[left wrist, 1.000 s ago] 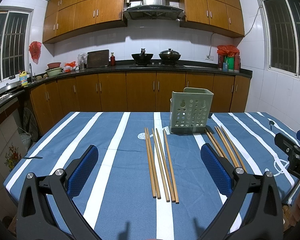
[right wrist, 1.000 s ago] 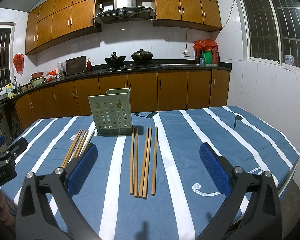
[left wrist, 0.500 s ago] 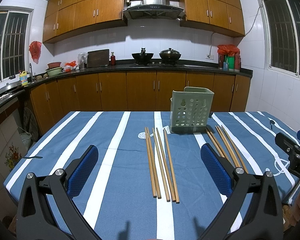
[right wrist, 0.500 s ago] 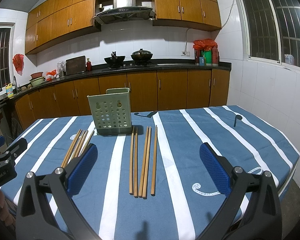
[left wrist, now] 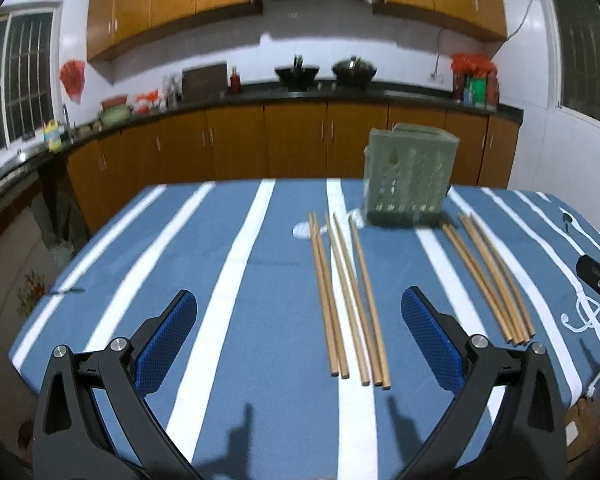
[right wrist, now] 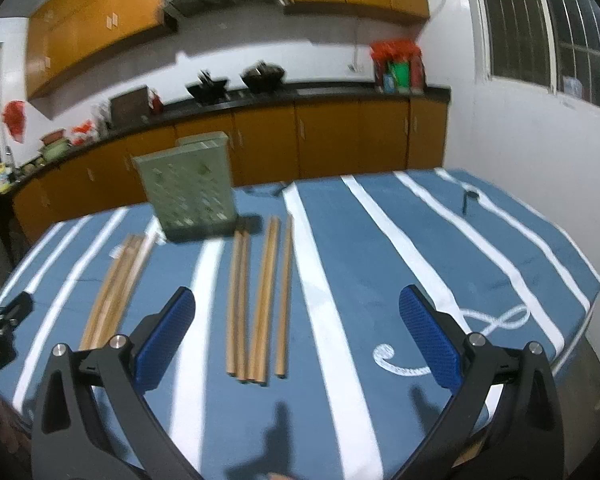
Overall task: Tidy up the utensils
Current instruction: 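Lower the left tool onto a wooden chopstick and close it while the right tool grasps another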
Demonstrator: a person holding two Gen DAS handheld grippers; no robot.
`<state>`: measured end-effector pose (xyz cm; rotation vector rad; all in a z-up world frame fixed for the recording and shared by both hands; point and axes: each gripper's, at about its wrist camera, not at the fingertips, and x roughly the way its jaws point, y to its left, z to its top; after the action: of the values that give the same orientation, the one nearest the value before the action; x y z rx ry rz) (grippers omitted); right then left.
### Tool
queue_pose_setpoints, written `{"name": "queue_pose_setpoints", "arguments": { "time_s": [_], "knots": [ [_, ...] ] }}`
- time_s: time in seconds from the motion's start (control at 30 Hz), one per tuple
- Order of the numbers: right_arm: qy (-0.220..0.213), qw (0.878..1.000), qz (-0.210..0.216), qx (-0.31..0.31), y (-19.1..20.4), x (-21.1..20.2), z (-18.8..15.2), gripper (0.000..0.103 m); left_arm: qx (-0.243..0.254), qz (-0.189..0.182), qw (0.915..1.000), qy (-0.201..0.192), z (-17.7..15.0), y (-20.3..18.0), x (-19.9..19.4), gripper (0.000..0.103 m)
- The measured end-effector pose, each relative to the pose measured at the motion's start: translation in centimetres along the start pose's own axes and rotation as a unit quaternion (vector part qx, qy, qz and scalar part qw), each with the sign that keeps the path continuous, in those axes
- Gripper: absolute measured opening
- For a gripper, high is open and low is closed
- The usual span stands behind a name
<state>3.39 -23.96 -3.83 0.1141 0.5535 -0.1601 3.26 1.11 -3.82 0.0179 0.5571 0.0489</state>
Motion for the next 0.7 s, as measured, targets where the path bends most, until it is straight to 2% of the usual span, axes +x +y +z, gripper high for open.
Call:
{"name": "queue_pose_setpoints", "arguments": {
  "time_s": [0.13,0.17,0.3,0.4,0.5,0.7],
  "knots": [
    [0.045,0.999,-0.011,0.009,-1.0,3.0,-0.1,0.096,-0.009,0.001,0.9995,0.031,0.1,1.0,1.8,0.101],
    [0.058,0.998,-0.012,0.008,-1.1,3.9,0.0,0.090,-0.010,0.001,0.9993,0.037,0.2,1.2,2.3,0.100],
    [0.107,0.994,-0.009,0.006,-1.4,7.5,0.2,0.063,-0.006,-0.003,0.9976,0.069,0.6,1.4,4.4,0.076],
    [0.137,0.990,0.007,0.011,-1.3,9.6,0.3,0.050,-0.003,-0.015,0.9954,0.094,0.8,1.2,6.0,0.067],
    [0.157,0.988,0.016,0.009,-0.8,11.3,0.4,0.042,-0.001,-0.020,0.9934,0.113,0.9,1.0,7.3,0.060],
    [0.180,0.983,0.024,0.001,-0.1,13.5,0.3,0.035,-0.002,-0.046,0.9890,0.140,0.9,0.5,9.4,0.049]
  ]
}}
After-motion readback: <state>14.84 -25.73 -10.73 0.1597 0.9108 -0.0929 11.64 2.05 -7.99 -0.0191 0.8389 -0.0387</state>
